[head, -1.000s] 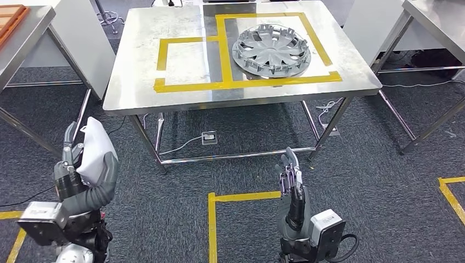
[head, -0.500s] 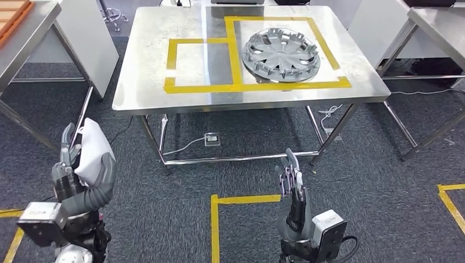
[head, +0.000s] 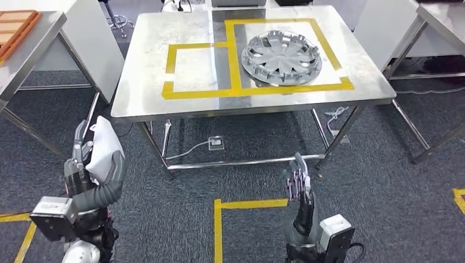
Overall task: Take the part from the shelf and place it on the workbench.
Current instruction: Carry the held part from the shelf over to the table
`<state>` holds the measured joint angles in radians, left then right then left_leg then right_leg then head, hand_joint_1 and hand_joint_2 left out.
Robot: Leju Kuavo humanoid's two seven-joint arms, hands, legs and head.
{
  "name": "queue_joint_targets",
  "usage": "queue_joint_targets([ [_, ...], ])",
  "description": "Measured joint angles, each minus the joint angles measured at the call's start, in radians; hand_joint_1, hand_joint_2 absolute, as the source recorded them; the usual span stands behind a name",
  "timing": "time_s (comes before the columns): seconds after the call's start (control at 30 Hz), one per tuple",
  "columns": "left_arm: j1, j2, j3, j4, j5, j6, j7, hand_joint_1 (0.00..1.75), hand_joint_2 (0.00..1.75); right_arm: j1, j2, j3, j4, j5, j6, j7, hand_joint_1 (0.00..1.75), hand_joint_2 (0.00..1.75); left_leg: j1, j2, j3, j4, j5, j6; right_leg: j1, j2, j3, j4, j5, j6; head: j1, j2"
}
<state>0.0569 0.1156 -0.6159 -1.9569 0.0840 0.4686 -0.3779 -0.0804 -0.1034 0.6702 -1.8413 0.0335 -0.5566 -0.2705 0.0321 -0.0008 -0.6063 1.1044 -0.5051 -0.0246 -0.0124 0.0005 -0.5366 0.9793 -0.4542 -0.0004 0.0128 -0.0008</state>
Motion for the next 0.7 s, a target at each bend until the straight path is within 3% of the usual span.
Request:
queue_joint_targets([
  [0.07,0.001,0.003,0.000,-0.001,0.000,0.000,0.000,1.75,1.75,0.001,0.001,0.000,0.002,0.000,0.000,0.000,0.00,0.00,0.000,0.000,-0.075,0.119,-0.045,-0.002,0.002,0.003,0.004,0.001,-0.007,-0.004,-0.013,0.000],
  [0.1,0.002,0.004,0.000,-0.001,0.000,0.001,0.001,1.75,1.75,0.002,0.001,0.000,0.003,0.000,0.000,0.000,0.00,0.00,0.000,0.000,-0.106,0.156,-0.051,-0.003,0.002,0.005,0.006,0.003,-0.012,-0.004,-0.018,0.000],
  [0.13,0.002,0.005,0.000,-0.001,0.000,0.001,0.001,1.75,1.75,0.002,0.001,0.000,0.004,0.000,0.000,0.000,0.00,0.00,0.000,0.000,-0.121,0.161,-0.038,-0.004,0.002,0.007,0.010,0.005,-0.018,-0.002,-0.021,0.000],
  [0.17,0.003,0.005,0.000,-0.001,0.000,0.001,0.001,1.75,1.75,0.002,0.001,0.000,0.004,0.000,0.000,0.000,0.00,0.00,0.001,0.000,-0.116,0.126,-0.005,-0.004,0.001,0.009,0.017,0.007,-0.025,0.001,-0.026,0.000],
  [0.23,0.002,0.007,0.000,-0.001,0.000,0.001,0.001,1.75,1.75,0.002,0.001,0.000,0.005,-0.001,0.000,0.000,0.00,0.00,0.000,0.000,-0.070,0.002,0.071,-0.005,-0.001,0.013,0.030,0.012,-0.044,0.012,-0.036,0.000],
  [0.3,0.001,0.008,0.000,-0.002,-0.001,0.001,0.002,1.75,1.75,0.000,0.002,0.000,0.007,-0.002,0.000,-0.002,0.00,0.00,-0.003,0.000,-0.038,-0.073,0.083,0.002,-0.001,0.014,0.034,0.020,-0.060,0.026,-0.046,0.000],
  [0.37,0.002,0.009,0.000,-0.004,-0.002,0.002,0.002,1.75,1.75,-0.002,0.003,0.000,0.008,-0.003,0.001,-0.004,0.00,0.00,-0.006,0.000,-0.030,-0.079,0.065,0.019,0.001,0.014,0.039,0.025,-0.069,0.040,-0.047,0.000],
  [0.43,0.002,0.009,0.000,-0.006,-0.004,0.003,0.002,1.75,1.75,-0.004,0.004,0.000,0.009,-0.004,0.002,-0.007,0.00,0.00,-0.004,-0.003,-0.018,-0.077,0.066,0.032,0.000,0.011,0.032,0.043,-0.076,0.049,-0.039,0.000],
  [0.5,0.001,0.009,0.000,-0.008,-0.006,0.003,0.001,1.75,1.75,-0.008,0.004,0.000,0.009,-0.004,0.002,-0.011,0.00,0.00,-0.004,-0.004,-0.003,-0.079,0.060,0.040,-0.002,0.008,-0.022,0.131,-0.091,0.054,-0.028,0.000],
  [0.6,0.001,0.009,0.000,-0.009,-0.006,0.003,0.001,1.75,1.75,-0.008,0.005,0.000,0.011,-0.004,0.003,-0.012,0.00,0.00,-0.012,-0.005,0.014,-0.080,0.042,0.050,0.000,0.007,-0.152,0.308,-0.144,0.056,-0.008,0.000],
  [0.63,0.001,0.009,0.000,-0.009,-0.006,0.003,0.001,1.75,1.75,-0.007,0.005,0.000,0.012,-0.004,0.003,-0.012,0.00,0.00,-0.016,-0.006,0.023,-0.080,0.034,0.052,0.003,0.007,-0.177,0.322,-0.146,0.052,-0.002,0.000],
  [0.67,0.001,0.009,0.000,-0.009,-0.006,0.003,0.001,1.75,1.75,-0.007,0.005,0.000,0.013,-0.004,0.003,-0.013,0.00,0.00,-0.021,-0.008,0.034,-0.080,0.026,0.053,0.006,0.007,-0.184,0.302,-0.127,0.044,0.003,0.000],
  [0.7,0.001,0.009,0.001,-0.009,-0.006,0.003,0.001,1.75,1.75,-0.007,0.005,0.000,0.014,-0.004,0.003,-0.013,0.00,0.00,-0.026,-0.008,0.048,-0.081,0.018,0.054,0.013,0.007,-0.175,0.248,-0.084,0.031,0.008,0.000],
])
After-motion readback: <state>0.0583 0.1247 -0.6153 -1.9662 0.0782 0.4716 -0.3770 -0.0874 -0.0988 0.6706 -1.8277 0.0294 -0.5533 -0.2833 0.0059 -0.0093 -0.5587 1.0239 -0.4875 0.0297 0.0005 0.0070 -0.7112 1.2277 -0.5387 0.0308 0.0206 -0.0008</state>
